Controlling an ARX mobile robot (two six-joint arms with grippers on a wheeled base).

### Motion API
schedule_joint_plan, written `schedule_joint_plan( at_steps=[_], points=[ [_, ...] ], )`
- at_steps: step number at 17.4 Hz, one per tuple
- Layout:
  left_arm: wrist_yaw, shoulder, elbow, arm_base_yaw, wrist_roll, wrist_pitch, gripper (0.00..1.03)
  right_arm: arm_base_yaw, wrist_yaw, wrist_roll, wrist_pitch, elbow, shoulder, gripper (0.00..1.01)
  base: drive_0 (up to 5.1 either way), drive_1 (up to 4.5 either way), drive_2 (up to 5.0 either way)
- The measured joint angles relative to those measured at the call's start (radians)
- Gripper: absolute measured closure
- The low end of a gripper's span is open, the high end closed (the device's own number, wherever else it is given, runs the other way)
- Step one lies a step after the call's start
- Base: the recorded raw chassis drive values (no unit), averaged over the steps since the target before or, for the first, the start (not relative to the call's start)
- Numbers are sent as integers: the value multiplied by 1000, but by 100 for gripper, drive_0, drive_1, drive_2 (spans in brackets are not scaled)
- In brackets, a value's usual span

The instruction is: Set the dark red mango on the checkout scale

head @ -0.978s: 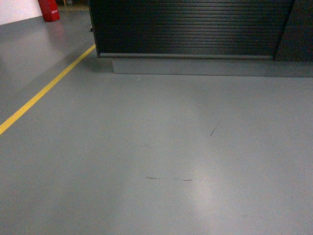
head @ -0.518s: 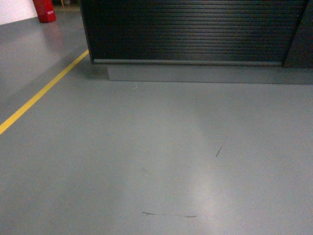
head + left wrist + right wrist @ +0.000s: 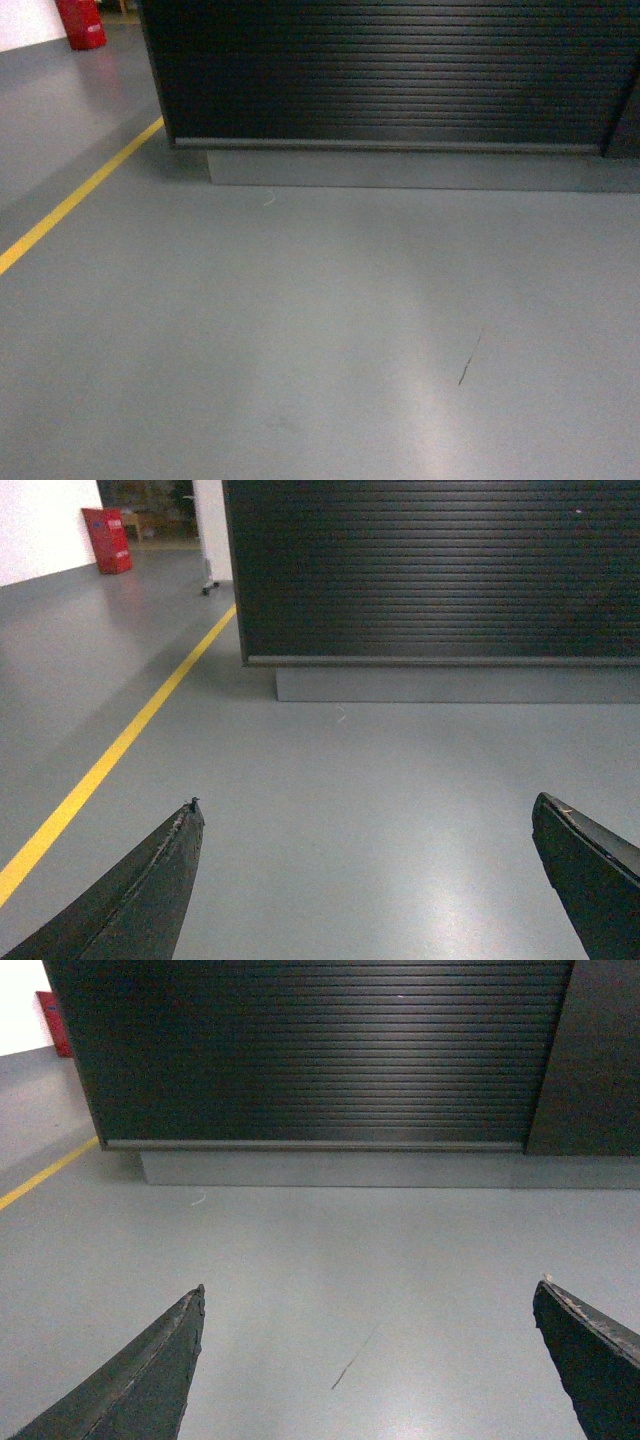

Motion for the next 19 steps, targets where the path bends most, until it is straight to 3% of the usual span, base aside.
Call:
schedule_joint_plan(
  at_steps=[19],
  points=[
    [2, 0, 0, 0, 0, 3, 5, 0, 0, 0, 0, 0, 0, 3, 4, 437, -429]
  ],
)
